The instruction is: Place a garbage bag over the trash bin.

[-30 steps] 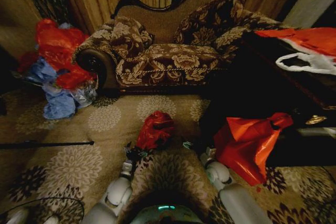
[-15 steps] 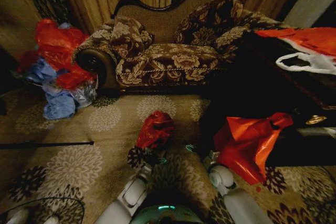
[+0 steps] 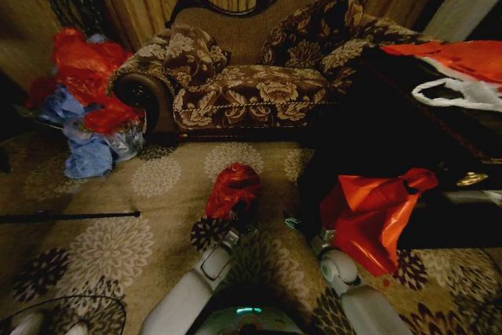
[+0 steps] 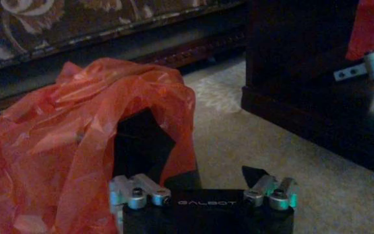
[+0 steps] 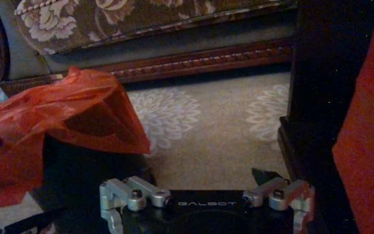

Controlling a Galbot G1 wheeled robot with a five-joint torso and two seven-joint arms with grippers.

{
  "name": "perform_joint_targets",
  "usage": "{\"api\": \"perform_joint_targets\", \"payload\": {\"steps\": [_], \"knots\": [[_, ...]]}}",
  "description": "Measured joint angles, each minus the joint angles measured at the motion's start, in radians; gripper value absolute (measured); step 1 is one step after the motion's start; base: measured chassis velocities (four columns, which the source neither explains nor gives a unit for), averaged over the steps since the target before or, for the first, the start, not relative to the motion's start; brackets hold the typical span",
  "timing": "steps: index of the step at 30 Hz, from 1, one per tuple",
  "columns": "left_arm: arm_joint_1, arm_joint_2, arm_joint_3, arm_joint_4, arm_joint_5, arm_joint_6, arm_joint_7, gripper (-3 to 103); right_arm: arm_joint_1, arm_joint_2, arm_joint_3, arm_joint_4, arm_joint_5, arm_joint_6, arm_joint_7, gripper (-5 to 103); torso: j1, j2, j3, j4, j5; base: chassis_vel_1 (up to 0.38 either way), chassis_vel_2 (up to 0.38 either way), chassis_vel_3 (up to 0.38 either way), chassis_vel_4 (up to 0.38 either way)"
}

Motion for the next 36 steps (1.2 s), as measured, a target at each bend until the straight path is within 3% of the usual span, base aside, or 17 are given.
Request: {"api": "perform_joint_targets", "payload": {"steps": [4, 7, 10, 12, 14, 16, 18, 20, 24, 36], "knots": [[0.012, -0.004, -0.002, 0.012, 0.0, -0.01, 0.002, 74, 0.006, 0.001, 0.001, -0.011, -0.002, 0.003, -0.004, 100, 0.0, 0.0, 0.0, 0.0, -0.0001, 0.0, 0.0, 0.0, 0.0], [0.022, -0.006, -0.005, 0.014, 0.001, -0.016, 0.007, 68, 0.016, 0.003, 0.0, -0.023, -0.004, 0.006, -0.006, 100, 0.0, 0.0, 0.0, 0.0, 0.0, 0.0, 0.0, 0.0, 0.0], [0.032, -0.009, -0.006, 0.027, 0.002, -0.026, 0.017, 52, 0.027, 0.006, -0.002, -0.039, -0.008, 0.011, -0.007, 100, 0.0, 0.0, 0.0, 0.0001, 0.0, 0.0, 0.0, 0.0, 0.0], [0.032, -0.011, -0.007, 0.035, 0.003, -0.028, 0.019, 46, 0.028, 0.006, -0.002, -0.042, -0.008, 0.013, -0.008, 100, 0.0, 0.0, 0.0, 0.0001, 0.0, 0.0, 0.0, 0.0, 0.0], [0.03, -0.017, -0.01, 0.061, 0.003, -0.034, 0.024, 36, 0.028, 0.007, -0.002, -0.046, -0.009, 0.018, -0.011, 100, 0.0, 0.0, 0.0, 0.0, -0.0001, 0.0, 0.0, 0.0, 0.0], [0.026, -0.022, -0.013, 0.079, 0.004, -0.038, 0.026, 36, 0.027, 0.007, -0.001, -0.047, -0.01, 0.019, -0.012, 100, 0.0, 0.0, 0.0, 0.0001, 0.0, 0.0, 0.0, 0.0, 0.0], [0.015, -0.036, -0.019, 0.128, 0.011, -0.05, 0.036, 20, 0.023, 0.005, 0.004, -0.05, -0.01, 0.022, -0.015, 100, 0.0, 0.0, 0.0, 0.0, -0.0001, 0.0, 0.0, 0.0, 0.0], [0.014, -0.039, -0.021, 0.138, 0.016, -0.053, 0.039, 20, 0.022, 0.005, 0.006, -0.051, -0.011, 0.023, -0.016, 100, 0.0, 0.0, 0.0, 0.0, -0.0001, 0.0, 0.0, 0.0, 0.0], [0.013, -0.057, -0.027, 0.204, 0.04, -0.062, 0.057, 3, 0.014, 0.007, 0.013, -0.057, -0.018, 0.03, -0.021, 100, 0.0, 0.0, 0.0, -0.0001, -0.0001, 0.0, 0.0, 0.0, 0.0], [0.044, -0.07, -0.071, 0.377, 0.105, -0.064, 0.089, 0, -0.003, 0.013, 0.013, -0.043, -0.031, 0.037, -0.03, 100, 0.0, 0.0, 0.0, 0.0001, -0.0001, 0.0, 0.0, 0.0, 0.0]]}}
